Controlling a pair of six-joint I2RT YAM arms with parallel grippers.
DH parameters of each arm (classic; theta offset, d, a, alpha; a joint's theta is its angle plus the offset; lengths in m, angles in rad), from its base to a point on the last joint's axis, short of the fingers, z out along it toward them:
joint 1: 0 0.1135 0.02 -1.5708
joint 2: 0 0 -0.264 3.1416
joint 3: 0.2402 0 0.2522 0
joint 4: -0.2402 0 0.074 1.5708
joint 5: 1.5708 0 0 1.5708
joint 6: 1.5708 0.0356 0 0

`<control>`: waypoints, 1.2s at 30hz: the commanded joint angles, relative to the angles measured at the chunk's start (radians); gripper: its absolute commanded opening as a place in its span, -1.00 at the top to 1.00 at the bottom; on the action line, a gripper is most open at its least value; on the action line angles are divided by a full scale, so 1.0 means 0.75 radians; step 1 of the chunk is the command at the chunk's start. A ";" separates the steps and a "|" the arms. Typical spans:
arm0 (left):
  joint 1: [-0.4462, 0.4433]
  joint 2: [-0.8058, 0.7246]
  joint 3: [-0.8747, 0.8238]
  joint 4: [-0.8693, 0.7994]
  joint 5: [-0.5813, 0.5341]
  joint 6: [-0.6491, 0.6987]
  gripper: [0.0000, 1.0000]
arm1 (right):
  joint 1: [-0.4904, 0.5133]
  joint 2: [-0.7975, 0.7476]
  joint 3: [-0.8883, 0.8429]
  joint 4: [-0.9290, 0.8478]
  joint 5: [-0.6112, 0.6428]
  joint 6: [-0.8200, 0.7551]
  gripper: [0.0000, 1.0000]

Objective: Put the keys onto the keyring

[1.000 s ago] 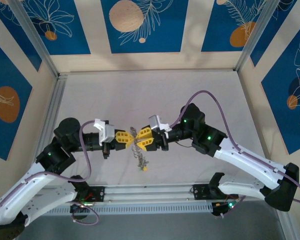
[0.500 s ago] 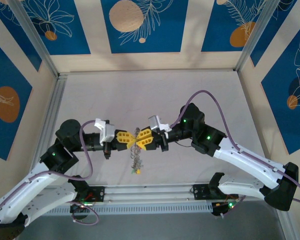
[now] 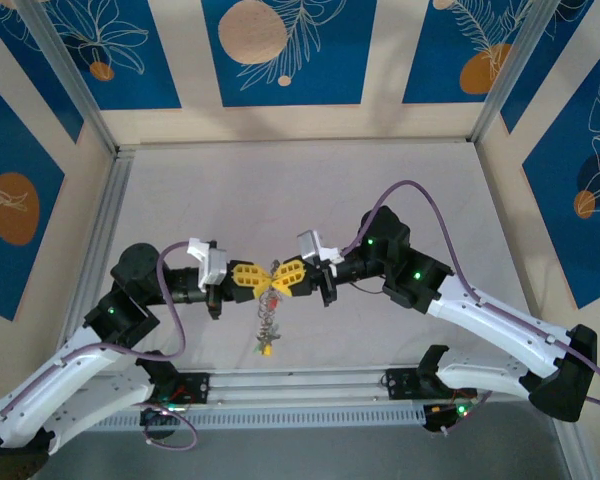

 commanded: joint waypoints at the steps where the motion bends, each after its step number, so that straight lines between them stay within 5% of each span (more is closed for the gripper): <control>1: -0.009 -0.005 0.042 0.052 -0.033 0.029 1.00 | 0.013 -0.008 0.047 -0.067 0.050 -0.050 1.00; 3: -0.009 -0.005 0.134 -0.190 -0.095 0.136 1.00 | 0.014 -0.007 0.096 -0.173 0.107 -0.111 1.00; 7: -0.008 0.062 0.399 -0.707 -0.263 0.354 0.42 | 0.014 0.028 0.221 -0.418 0.219 -0.230 1.00; 12: -0.008 0.209 0.665 -1.144 -0.428 0.495 0.29 | 0.025 0.104 0.375 -0.626 0.328 -0.294 1.00; 36: -0.010 0.331 0.611 -1.159 -0.407 0.554 0.25 | 0.082 0.316 0.597 -0.806 0.345 -0.336 1.00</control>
